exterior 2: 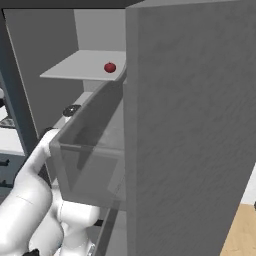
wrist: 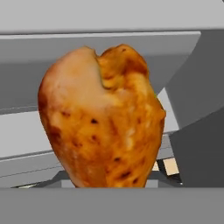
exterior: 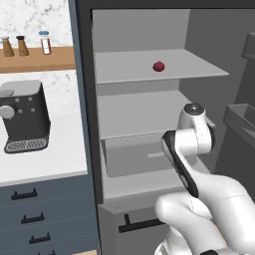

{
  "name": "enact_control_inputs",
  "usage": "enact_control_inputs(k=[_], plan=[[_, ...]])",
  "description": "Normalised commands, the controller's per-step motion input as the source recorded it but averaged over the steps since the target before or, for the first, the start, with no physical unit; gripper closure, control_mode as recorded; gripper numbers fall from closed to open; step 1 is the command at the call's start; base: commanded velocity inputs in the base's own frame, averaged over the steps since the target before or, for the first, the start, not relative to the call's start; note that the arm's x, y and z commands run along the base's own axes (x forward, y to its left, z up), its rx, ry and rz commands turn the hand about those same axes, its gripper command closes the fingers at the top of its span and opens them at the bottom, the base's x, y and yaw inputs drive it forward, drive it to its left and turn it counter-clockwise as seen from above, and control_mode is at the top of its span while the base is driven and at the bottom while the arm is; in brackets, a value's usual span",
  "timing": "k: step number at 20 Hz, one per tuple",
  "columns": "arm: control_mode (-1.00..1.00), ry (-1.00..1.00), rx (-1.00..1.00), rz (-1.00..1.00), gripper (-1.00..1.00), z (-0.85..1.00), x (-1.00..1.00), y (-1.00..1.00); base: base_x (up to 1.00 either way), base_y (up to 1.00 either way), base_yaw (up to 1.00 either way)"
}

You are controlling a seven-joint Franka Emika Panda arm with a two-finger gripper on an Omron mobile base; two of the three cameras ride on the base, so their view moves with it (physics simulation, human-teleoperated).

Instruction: Place one tomato and one chicken drumstick in each tupperware on the nearby counter, to pack two identical lunches.

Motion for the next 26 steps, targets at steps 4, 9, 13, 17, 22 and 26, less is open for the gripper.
enact_control_inputs(k=[4,9,13,17,22,26], plan=[[-1.0,0.0,-0.02,0.0,1.0,0.47,-0.74,0.04,0.0,0.0,0.0],[-1.0,0.0,-0.01,0.02,1.0,0.23,-0.7,0.08,0.0,0.0,0.0],[1.0,0.0,0.0,0.0,1.0,0.0,0.0,0.0,-0.94,0.21,0.05],[1.0,0.0,0.0,0.0,1.0,0.0,0.0,0.0,-1.0,0.33,0.09],[1.0,0.0,0.0,0.0,1.0,0.0,0.0,0.0,-0.66,0.82,0.02],[1.0,0.0,0.0,0.0,1.0,0.0,0.0,0.0,0.0,1.0,-0.08]])
